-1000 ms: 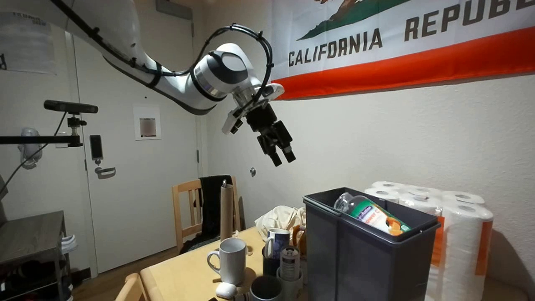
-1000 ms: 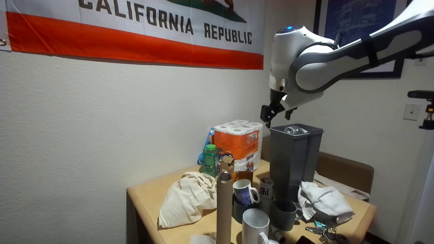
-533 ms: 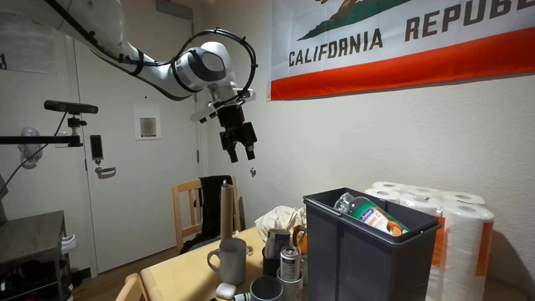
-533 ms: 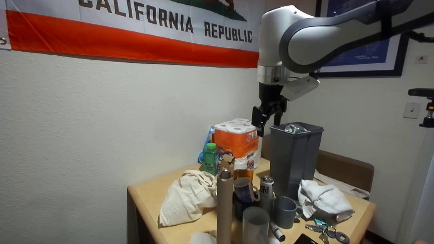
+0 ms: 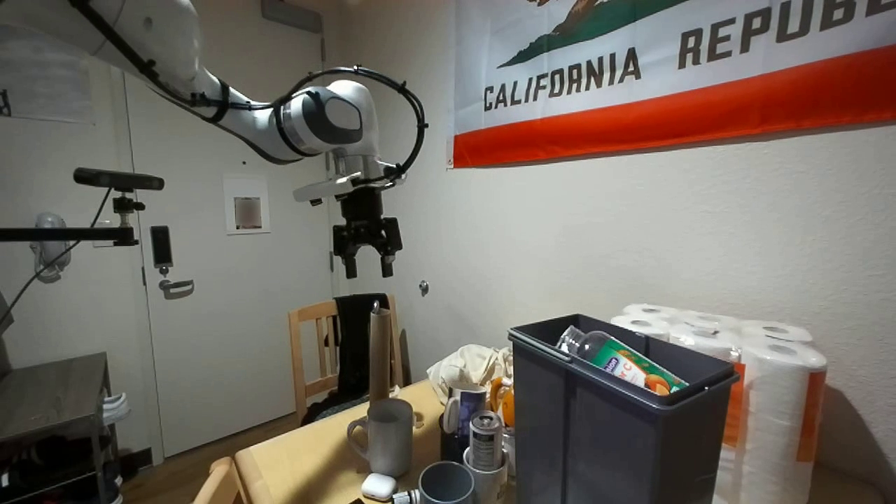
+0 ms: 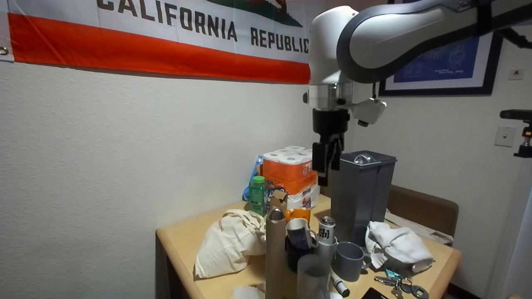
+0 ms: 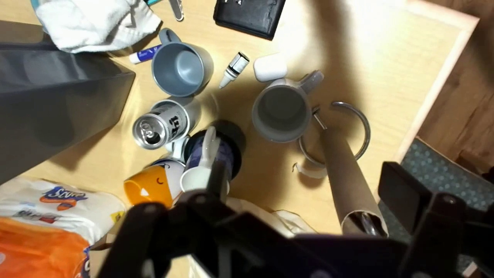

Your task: Pick the bottle on the left and throw it in the landfill bin

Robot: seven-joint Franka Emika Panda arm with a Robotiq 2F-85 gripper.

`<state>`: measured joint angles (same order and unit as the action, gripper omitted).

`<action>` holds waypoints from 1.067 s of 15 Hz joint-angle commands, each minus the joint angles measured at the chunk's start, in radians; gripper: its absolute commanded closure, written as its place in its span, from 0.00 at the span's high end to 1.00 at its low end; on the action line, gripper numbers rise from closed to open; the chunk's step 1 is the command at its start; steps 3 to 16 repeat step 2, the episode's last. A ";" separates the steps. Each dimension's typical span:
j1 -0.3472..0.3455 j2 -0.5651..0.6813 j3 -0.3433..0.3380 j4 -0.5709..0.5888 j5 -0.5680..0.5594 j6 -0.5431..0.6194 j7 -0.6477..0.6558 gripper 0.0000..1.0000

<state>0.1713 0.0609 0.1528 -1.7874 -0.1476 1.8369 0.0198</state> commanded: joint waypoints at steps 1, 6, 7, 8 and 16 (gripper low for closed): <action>0.008 -0.018 0.015 -0.040 0.035 -0.019 -0.054 1.00; 0.013 -0.018 0.019 -0.050 0.039 -0.021 -0.052 1.00; 0.013 -0.018 0.019 -0.050 0.039 -0.021 -0.052 1.00; 0.013 -0.018 0.019 -0.050 0.039 -0.021 -0.052 1.00; 0.013 -0.018 0.019 -0.050 0.039 -0.021 -0.052 1.00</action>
